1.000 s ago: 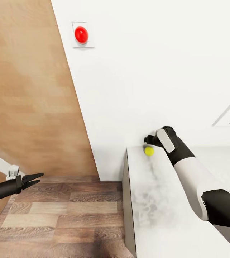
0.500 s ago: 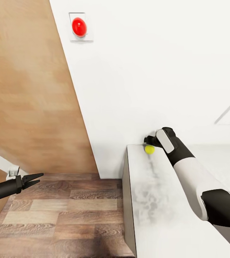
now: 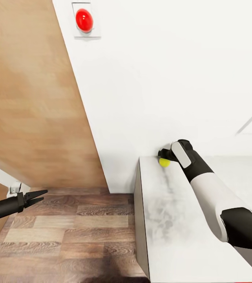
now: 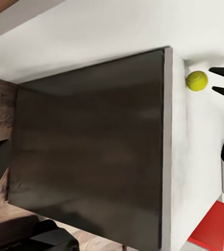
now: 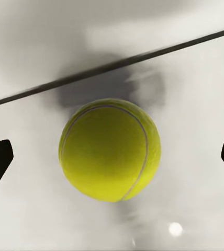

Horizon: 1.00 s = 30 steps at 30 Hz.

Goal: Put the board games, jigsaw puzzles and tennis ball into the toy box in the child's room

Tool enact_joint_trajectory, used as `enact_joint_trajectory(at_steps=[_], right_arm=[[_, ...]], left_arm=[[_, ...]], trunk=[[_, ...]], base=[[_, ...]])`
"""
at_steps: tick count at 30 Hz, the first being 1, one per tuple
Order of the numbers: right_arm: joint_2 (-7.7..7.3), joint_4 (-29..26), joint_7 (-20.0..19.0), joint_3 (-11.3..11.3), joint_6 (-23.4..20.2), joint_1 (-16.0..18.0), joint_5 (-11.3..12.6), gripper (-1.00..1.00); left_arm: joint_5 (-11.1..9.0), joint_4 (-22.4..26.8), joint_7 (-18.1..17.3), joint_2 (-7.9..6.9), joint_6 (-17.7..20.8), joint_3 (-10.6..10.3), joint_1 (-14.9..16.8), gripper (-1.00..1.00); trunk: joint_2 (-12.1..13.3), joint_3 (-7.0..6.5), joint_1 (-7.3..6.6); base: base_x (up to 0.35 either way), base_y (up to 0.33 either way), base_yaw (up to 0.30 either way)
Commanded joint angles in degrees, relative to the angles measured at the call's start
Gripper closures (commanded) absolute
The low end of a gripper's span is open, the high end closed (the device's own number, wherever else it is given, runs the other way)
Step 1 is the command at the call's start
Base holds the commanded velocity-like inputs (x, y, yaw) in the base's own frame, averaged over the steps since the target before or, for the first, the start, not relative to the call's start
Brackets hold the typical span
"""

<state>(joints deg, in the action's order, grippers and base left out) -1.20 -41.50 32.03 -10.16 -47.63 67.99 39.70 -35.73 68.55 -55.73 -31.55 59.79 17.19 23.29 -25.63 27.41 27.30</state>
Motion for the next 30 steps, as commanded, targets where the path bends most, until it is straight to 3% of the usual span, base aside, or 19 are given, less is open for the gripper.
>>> enact_joint_trajectory(at_steps=[1, 18, 30], right_arm=[[-0.07, -0.08, 0.55, -0.32, -0.09, 0.07, 0.59, -1.0], [-0.11, -0.2, 0.29, -0.33, -0.19, 0.12, 0.57, -1.0], [-0.1, -0.18, 0.27, -0.31, -0.27, 0.12, 0.6, -1.0]], left_arm=[[0.14, 0.01, -0.26, -0.01, 0.21, 0.04, 0.05, -1.0], [0.14, 0.01, -0.26, -0.01, 0.21, 0.04, 0.04, -1.0], [0.18, -0.03, -0.26, -0.01, 0.21, 0.04, 0.02, -1.0]], trunk=[[-0.09, 0.18, 0.02], [-0.09, 1.7, 0.02], [-0.09, 1.88, 0.02]], base=[[0.0, 0.0, 0.0], [0.0, 0.0, 0.0], [0.0, 0.0, 0.0]])
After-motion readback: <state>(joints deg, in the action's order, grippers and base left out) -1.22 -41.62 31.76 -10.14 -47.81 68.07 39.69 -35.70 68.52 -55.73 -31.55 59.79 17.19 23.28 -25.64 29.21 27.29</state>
